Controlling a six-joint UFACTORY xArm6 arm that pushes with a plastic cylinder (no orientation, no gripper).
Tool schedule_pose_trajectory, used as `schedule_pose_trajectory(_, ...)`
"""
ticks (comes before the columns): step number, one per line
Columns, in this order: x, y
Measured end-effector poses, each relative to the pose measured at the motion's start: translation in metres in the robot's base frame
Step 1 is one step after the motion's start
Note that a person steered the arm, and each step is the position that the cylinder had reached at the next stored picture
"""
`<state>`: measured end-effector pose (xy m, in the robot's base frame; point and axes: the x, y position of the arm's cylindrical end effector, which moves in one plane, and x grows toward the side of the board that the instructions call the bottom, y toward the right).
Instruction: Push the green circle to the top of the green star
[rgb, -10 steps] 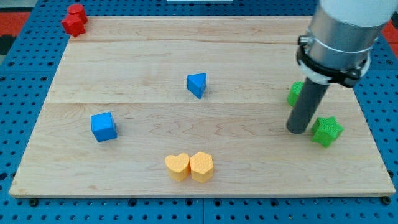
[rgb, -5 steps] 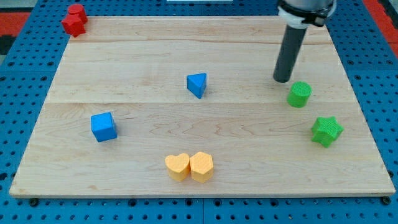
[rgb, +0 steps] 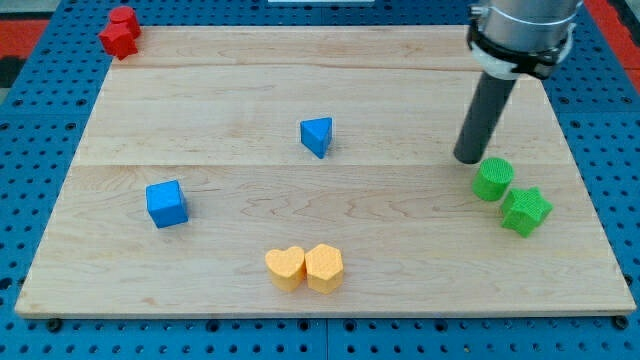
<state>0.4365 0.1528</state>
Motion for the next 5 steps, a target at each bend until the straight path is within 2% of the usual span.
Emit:
schedule_pose_trajectory(1,0.000,-0.025)
schedule_pose_trajectory(3,0.008,-0.010)
schedule_pose_trajectory(5,0.028,0.029)
